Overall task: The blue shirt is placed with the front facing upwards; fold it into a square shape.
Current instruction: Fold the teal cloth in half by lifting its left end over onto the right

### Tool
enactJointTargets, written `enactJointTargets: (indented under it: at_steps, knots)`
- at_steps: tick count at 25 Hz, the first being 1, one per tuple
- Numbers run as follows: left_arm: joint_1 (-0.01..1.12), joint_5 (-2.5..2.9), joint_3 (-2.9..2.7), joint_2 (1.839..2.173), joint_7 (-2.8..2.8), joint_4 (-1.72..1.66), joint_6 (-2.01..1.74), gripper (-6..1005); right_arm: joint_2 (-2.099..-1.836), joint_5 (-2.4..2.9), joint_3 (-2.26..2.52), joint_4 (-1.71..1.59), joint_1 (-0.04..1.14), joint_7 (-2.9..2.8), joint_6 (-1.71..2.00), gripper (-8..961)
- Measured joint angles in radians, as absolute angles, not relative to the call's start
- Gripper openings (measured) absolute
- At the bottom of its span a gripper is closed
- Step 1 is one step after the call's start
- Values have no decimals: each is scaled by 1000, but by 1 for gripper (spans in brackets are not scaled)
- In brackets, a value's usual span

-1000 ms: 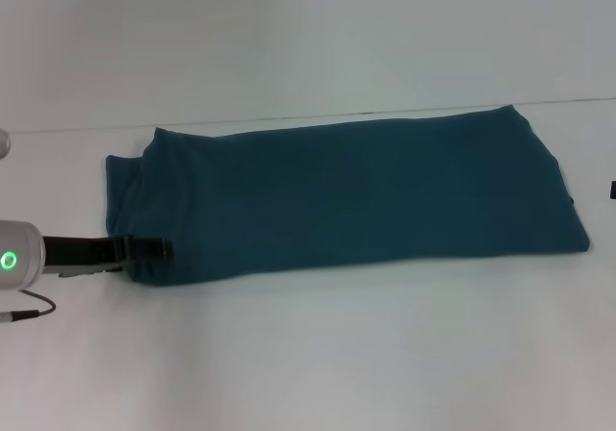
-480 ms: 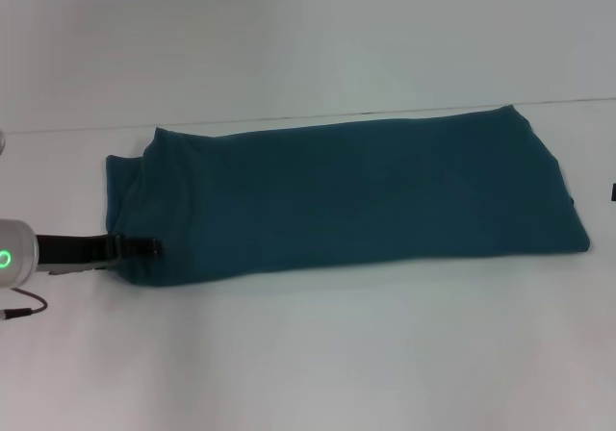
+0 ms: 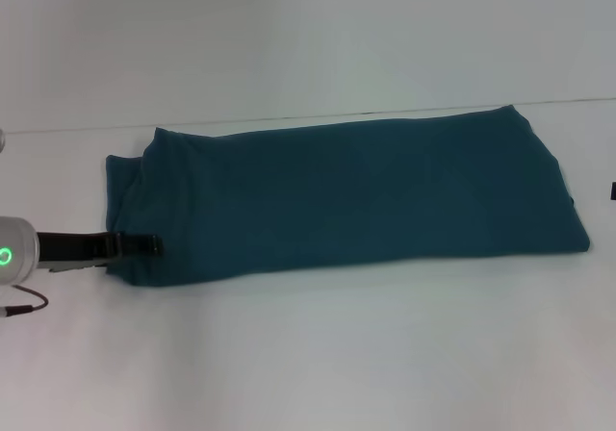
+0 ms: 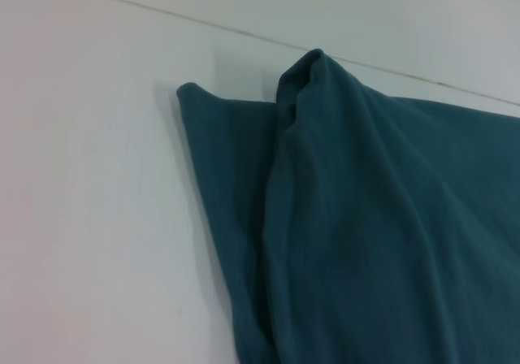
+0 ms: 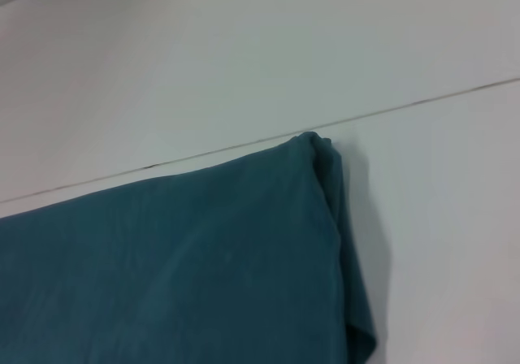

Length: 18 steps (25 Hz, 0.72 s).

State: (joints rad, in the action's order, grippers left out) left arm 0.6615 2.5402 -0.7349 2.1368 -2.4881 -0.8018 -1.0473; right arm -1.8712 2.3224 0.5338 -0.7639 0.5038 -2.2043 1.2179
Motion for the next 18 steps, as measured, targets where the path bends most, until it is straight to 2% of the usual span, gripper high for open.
enactJointTargets:
  at_steps: [18]
  knots:
    - [666,2559,-748,2136,-2466,-803,-1029,844,-1873,2322,534,-764,508,-2204,1218,761]
